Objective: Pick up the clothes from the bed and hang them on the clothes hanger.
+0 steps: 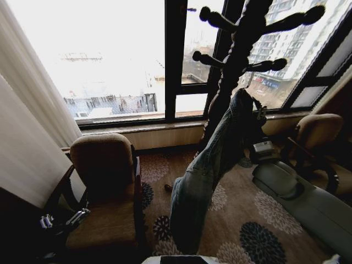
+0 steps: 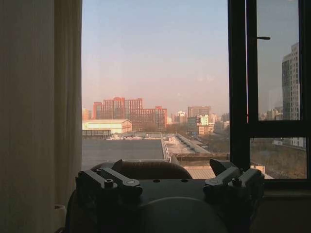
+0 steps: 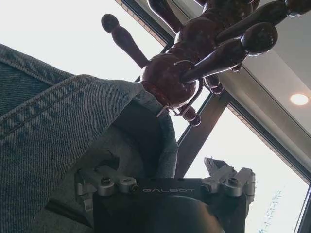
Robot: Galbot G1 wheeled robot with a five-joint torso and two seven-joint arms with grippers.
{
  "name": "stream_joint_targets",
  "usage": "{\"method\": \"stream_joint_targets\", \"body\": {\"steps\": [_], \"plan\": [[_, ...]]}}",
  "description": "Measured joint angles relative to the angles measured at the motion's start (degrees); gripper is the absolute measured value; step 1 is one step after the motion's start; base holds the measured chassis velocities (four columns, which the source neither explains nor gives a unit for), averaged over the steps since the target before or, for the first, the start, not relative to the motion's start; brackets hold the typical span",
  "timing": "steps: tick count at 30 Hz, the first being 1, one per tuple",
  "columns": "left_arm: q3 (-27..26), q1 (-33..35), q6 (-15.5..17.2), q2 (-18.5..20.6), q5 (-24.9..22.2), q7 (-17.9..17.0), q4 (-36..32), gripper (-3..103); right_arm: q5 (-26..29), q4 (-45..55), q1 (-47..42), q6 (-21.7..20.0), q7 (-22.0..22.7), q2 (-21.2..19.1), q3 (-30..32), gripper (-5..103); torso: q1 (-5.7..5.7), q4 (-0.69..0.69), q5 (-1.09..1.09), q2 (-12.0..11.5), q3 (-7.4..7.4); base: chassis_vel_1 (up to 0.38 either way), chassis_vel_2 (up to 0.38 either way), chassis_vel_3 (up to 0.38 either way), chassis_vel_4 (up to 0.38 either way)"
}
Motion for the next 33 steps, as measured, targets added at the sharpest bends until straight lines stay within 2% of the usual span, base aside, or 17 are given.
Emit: {"method": "stream_joint_targets", "body": {"steps": [1,3,12,15,19,20,24,26,27,28,33], "plan": [[0.0,0.0,0.0,0.0,0.0,0.0,0.0,100,0.0,0.0,0.0,0.0,0.0,0.0,0.0,92,0.00,0.00,0.00,0.0,0.00,0.000,0.000,0.000,0.000],[0.0,0.0,0.0,0.0,0.0,0.0,0.0,100,0.1,0.0,0.0,0.0,0.0,0.0,-0.1,99,0.00,0.00,0.01,0.0,0.00,0.000,0.000,0.000,0.000],[0.0,0.0,0.0,0.0,0.0,0.0,0.0,100,0.3,1.8,-2.8,-0.2,0.0,0.3,1.3,100,0.00,0.00,0.00,0.0,0.00,0.000,0.000,0.000,0.000],[0.0,0.0,0.0,0.0,0.0,0.0,0.0,100,0.4,3.3,-5.9,-0.3,-0.1,0.8,3.7,100,0.00,0.00,0.01,0.0,0.00,0.000,0.000,0.000,0.000],[0.0,0.0,0.0,0.0,0.0,0.0,0.0,100,-0.3,7.4,-15.8,0.1,-1.1,2.6,11.3,100,0.00,0.00,0.00,0.0,0.00,0.000,0.000,0.000,0.000],[0.0,0.0,0.0,0.0,0.0,0.0,0.0,100,-0.3,7.4,-15.8,0.1,-1.1,2.6,11.3,100,0.00,0.00,0.00,0.0,0.00,0.000,0.000,0.000,0.000],[0.0,0.0,0.0,0.0,0.0,0.0,0.0,100,-1.7,11.7,-27.1,1.7,-2.3,6.5,21.1,100,0.00,-0.01,-0.01,0.0,0.00,0.000,0.000,0.000,0.000],[0.0,0.0,0.0,0.0,0.0,0.0,0.0,100,-2.1,12.4,-29.1,2.2,-2.5,7.7,23.1,100,0.00,0.00,-0.01,0.0,-0.01,0.000,0.000,0.000,0.000],[0.0,0.0,0.0,0.0,0.0,0.0,0.0,100,-3.0,13.4,-33.5,3.5,-3.1,10.7,26.9,100,0.00,0.00,0.00,0.0,0.00,0.000,0.000,0.000,0.000],[0.0,0.0,0.0,0.0,0.0,0.0,0.0,100,-3.0,13.4,-33.5,3.5,-3.1,10.7,26.9,100,0.00,0.00,0.00,0.0,0.00,0.000,0.000,0.000,0.000],[0.0,0.0,0.0,0.0,0.0,0.0,0.0,100,-4.2,14.5,-44.1,7.3,-3.8,21.2,33.1,100,0.00,-0.01,0.00,0.0,-0.01,0.000,0.000,0.000,0.000]]}}
